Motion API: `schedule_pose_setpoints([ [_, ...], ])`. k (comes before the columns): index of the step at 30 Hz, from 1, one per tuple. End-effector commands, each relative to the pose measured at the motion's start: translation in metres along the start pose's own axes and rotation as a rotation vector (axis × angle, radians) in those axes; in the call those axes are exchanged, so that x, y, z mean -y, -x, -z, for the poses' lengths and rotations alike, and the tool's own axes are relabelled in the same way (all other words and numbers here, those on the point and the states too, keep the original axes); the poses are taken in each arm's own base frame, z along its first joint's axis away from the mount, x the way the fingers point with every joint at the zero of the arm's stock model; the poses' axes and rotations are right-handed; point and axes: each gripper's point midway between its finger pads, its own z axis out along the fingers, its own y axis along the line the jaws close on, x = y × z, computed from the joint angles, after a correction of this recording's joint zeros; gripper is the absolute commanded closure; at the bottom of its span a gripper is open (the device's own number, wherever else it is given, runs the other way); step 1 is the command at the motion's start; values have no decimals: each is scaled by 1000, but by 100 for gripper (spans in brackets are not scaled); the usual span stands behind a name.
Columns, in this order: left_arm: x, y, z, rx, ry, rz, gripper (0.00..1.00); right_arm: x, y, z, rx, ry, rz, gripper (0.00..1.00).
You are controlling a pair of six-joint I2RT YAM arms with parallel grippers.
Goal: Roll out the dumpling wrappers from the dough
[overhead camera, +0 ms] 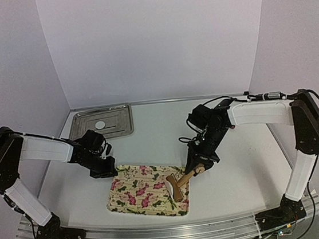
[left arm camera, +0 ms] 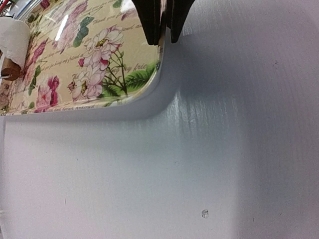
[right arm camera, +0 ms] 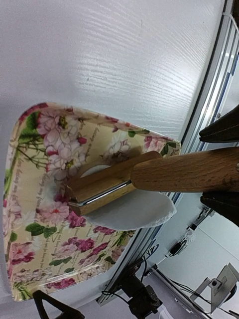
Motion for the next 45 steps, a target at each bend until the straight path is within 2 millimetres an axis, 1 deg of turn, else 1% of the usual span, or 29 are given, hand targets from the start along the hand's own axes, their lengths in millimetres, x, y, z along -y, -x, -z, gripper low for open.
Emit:
schedule_pose_setpoints([
  [1,-10,1,9,26,31,22,100,178,-7,-11,0,-745,-196,100],
  [6,-11,1,11,31,32,23,100,172,3,-12,16,-743,-190,100],
  [11,-14,0,12,34,40,32,100,170,6,-9,26,-733,-196,100],
  [13,-16,0,15,37,50,46,100,163,8,-6,40,-711,-195,100],
  [15,-20,-2,18,37,67,65,100,151,12,-1,66,-671,-189,100],
  [17,-23,-6,22,41,78,96,100,129,20,5,94,-597,-160,100],
  [20,-23,-14,31,45,65,148,100,81,38,19,146,-456,-75,100],
  [21,-21,-17,35,48,49,158,98,60,45,25,165,-401,-42,100],
  [22,-18,-19,37,45,24,160,96,44,48,28,169,-355,-9,100],
  [24,-9,-23,47,54,-31,146,89,10,54,38,185,-260,54,100],
  [25,-7,-24,54,68,-46,138,83,-7,56,44,197,-217,83,100],
  [27,-6,-24,68,92,-45,122,72,-30,54,52,202,-154,126,100],
  [29,0,-19,85,131,-61,73,62,-44,50,62,211,-108,149,100],
  [31,11,-11,100,163,-93,-11,51,-49,45,72,229,-88,154,100],
  [33,23,-4,108,179,-128,-96,46,-49,39,82,258,-85,150,100],
  [35,37,5,111,189,-168,-186,42,-45,33,90,283,-89,141,100],
  [38,56,21,106,184,-213,-308,38,-38,27,104,336,-101,119,100],
  [40,67,30,96,160,-240,-375,37,-32,25,112,377,-119,108,100],
  [43,82,45,85,143,-275,-477,36,-22,23,117,412,-146,88,100],
  [45,92,52,78,129,-304,-533,36,-17,21,119,430,-151,72,100],
])
